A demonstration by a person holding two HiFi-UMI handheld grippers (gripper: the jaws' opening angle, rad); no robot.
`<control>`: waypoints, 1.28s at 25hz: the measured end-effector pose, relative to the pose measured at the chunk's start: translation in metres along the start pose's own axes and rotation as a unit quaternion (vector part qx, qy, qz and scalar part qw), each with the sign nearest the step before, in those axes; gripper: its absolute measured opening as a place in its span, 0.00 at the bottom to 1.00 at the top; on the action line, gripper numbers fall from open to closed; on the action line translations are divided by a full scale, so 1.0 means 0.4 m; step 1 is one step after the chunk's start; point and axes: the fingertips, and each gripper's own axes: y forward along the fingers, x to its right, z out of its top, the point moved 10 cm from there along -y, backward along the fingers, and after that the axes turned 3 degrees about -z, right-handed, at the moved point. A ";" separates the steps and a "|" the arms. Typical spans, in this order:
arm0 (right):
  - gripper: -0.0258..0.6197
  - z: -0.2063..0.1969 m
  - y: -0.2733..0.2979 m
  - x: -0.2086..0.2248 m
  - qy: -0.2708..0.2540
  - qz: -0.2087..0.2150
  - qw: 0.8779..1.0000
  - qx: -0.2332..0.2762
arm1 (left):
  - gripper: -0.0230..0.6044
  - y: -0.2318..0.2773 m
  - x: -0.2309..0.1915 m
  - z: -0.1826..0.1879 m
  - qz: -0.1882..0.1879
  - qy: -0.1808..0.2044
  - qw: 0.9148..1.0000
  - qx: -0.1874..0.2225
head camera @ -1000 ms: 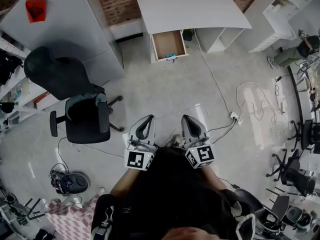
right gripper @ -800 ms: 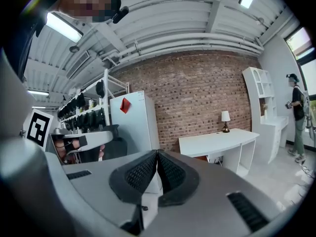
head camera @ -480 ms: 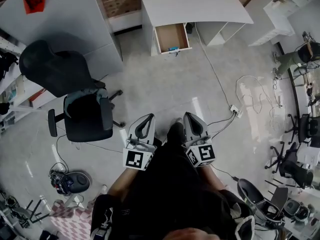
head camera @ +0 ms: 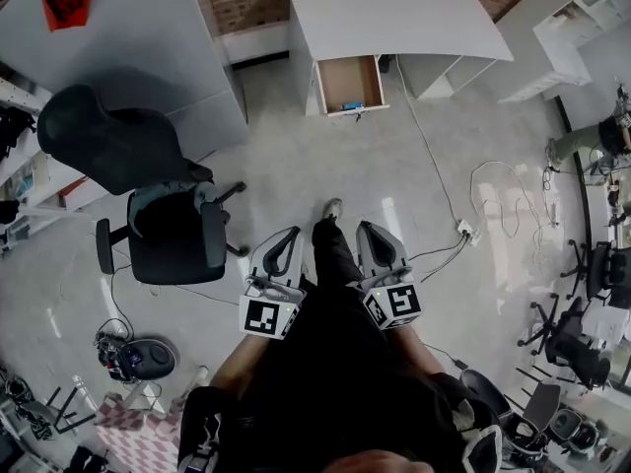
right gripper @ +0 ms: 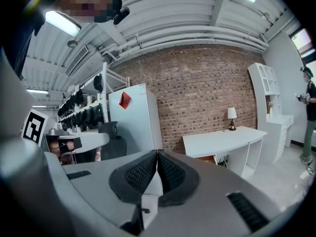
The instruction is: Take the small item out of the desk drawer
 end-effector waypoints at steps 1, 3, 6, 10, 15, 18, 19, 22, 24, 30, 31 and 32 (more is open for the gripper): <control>0.08 0.003 0.020 0.013 0.000 0.002 1.000 -0.001 | 0.05 0.020 -0.008 0.002 0.000 0.002 1.000 -0.001; 0.08 0.011 0.067 0.044 0.003 0.004 1.000 -0.001 | 0.05 0.064 -0.026 0.006 0.001 0.002 1.000 -0.008; 0.08 0.027 0.141 0.101 0.008 0.008 1.000 0.003 | 0.05 0.146 -0.057 0.017 0.002 0.006 1.000 -0.016; 0.08 0.053 0.244 0.203 0.015 0.012 1.000 0.007 | 0.05 0.283 -0.091 0.037 0.005 0.017 1.000 -0.010; 0.08 0.105 0.375 0.353 0.016 0.015 1.000 0.000 | 0.05 0.484 -0.130 0.067 0.010 0.008 1.000 -0.022; 0.08 0.124 0.436 0.431 0.018 0.021 1.000 -0.009 | 0.05 0.586 -0.145 0.089 0.011 0.012 1.000 -0.023; 0.08 0.123 0.457 0.455 0.018 0.023 0.999 -0.013 | 0.05 0.614 -0.150 0.093 0.012 0.013 1.000 -0.021; 0.08 0.119 0.532 0.522 0.015 0.026 0.999 -0.023 | 0.05 0.693 -0.169 0.097 0.016 0.010 1.000 -0.016; 0.08 0.115 0.568 0.557 0.021 0.024 0.999 -0.032 | 0.05 0.733 -0.171 0.099 0.014 0.009 1.000 -0.020; 0.08 0.101 0.673 0.624 0.032 0.019 0.998 -0.058 | 0.05 0.858 -0.201 0.101 0.000 0.004 0.999 -0.032; 0.08 0.095 0.688 0.631 0.032 0.018 0.997 -0.063 | 0.05 0.873 -0.208 0.098 -0.004 0.004 0.999 -0.037; 0.08 0.086 0.702 0.637 0.031 0.016 0.997 -0.068 | 0.05 0.887 -0.218 0.093 -0.008 0.004 0.999 -0.039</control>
